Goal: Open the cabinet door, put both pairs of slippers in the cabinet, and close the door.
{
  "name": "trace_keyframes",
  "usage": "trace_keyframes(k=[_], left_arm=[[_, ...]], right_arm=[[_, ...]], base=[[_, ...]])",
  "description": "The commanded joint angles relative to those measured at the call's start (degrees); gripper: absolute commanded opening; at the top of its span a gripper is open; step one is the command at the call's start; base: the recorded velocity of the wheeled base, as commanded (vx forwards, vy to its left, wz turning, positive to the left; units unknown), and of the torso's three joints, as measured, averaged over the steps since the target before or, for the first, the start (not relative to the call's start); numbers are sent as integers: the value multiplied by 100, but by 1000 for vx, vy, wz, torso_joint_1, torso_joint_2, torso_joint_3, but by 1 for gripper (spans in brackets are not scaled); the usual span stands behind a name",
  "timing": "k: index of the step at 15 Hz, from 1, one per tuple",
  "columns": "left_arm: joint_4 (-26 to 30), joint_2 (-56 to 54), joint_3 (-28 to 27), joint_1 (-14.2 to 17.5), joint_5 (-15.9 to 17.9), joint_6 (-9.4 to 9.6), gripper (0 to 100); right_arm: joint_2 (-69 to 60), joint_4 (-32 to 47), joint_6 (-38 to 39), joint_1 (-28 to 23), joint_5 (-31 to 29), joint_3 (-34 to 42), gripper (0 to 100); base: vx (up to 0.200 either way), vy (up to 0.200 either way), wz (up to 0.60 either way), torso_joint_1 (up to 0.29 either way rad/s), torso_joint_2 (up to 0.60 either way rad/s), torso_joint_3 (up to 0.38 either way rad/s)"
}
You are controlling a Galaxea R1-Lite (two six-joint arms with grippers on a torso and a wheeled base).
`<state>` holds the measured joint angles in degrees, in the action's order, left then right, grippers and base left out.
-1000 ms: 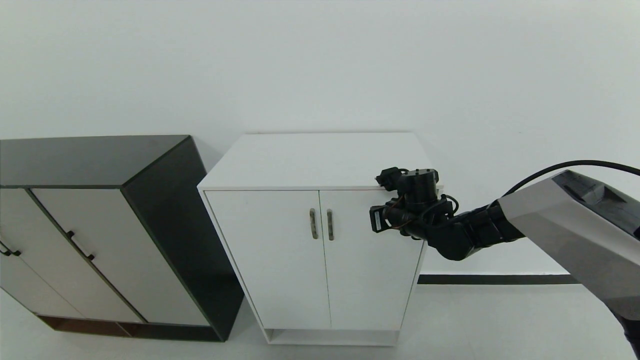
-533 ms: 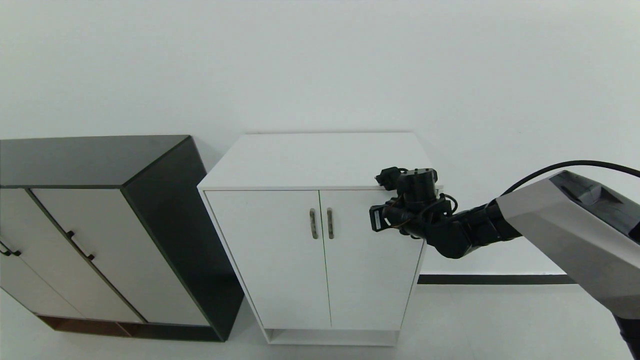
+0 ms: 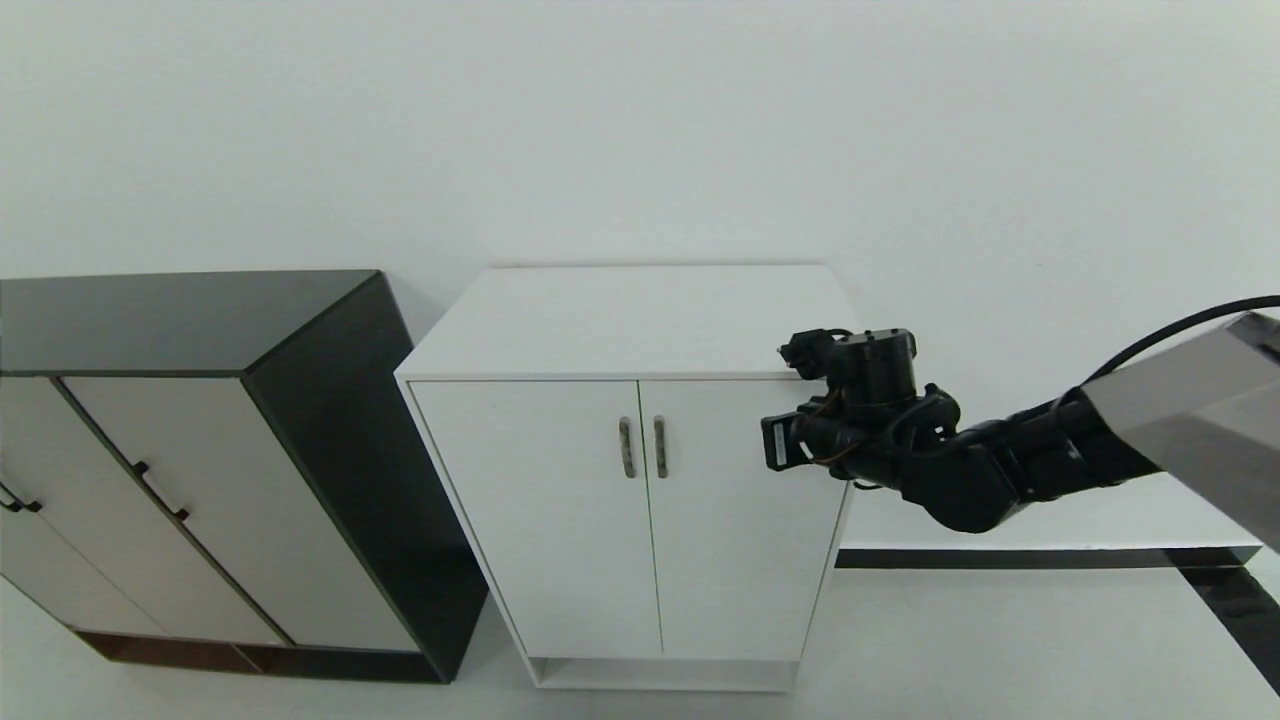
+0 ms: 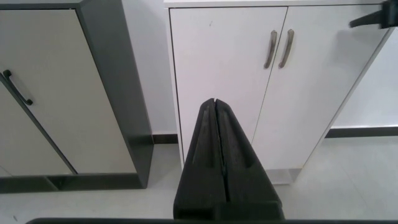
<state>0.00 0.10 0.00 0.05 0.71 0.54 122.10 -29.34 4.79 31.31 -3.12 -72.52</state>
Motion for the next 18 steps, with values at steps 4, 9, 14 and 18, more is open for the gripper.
trace_keyframes(k=[4,9,14,18], left_arm=[[0,-1,0,4,8,8,0],[0,-1,0,4,8,8,0],[0,-1,0,4,8,8,0],[0,-1,0,4,8,17,0]], right_arm=[[-2366,-116,4,51,-4,2532,0],[-3799,-80,-110,-353,-242,4624,0],[-4555,-98,-435,-1012,-277,6118,0],[-5328,-80,-795,-1338,-303,7059,0]], base=[[0,0,0,0,0,0],[0,0,0,0,0,0],[0,0,0,0,0,0],[0,0,0,0,0,0]])
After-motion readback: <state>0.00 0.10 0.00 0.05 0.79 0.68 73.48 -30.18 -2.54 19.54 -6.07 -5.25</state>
